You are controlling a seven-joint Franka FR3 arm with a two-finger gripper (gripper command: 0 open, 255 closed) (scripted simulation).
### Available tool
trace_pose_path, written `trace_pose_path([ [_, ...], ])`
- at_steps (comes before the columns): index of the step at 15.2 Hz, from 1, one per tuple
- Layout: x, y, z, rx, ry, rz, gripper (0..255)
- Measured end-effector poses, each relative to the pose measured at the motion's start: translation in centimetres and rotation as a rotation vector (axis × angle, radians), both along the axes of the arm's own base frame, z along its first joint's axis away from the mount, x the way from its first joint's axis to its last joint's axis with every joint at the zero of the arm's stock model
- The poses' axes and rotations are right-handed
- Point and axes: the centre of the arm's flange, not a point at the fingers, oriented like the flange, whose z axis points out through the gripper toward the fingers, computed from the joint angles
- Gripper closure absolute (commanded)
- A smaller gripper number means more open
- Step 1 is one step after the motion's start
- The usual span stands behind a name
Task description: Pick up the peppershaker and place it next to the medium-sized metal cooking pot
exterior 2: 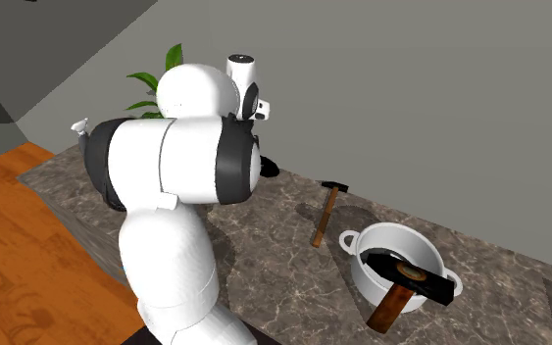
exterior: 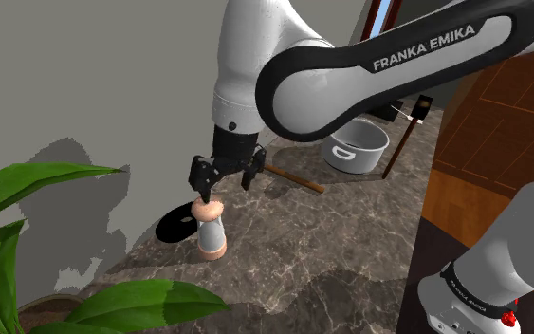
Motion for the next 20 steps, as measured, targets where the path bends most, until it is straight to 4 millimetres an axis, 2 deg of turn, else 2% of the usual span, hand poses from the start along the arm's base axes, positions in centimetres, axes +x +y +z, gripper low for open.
trace_pose_path([
  [3, 0.9, 2.1, -1.2, 0.005, -0.003, -0.003, 0],
  [10, 1.1, 3.1, -4.8, 0.006, -0.003, -0.003, 0],
  [16, 1.1, 3.2, -5.0, 0.006, -0.004, -0.004, 0],
  [17, 1.1, 3.2, -5.0, 0.006, -0.004, -0.004, 255],
  [20, 1.1, 3.2, -5.0, 0.007, -0.004, -0.003, 255],
])
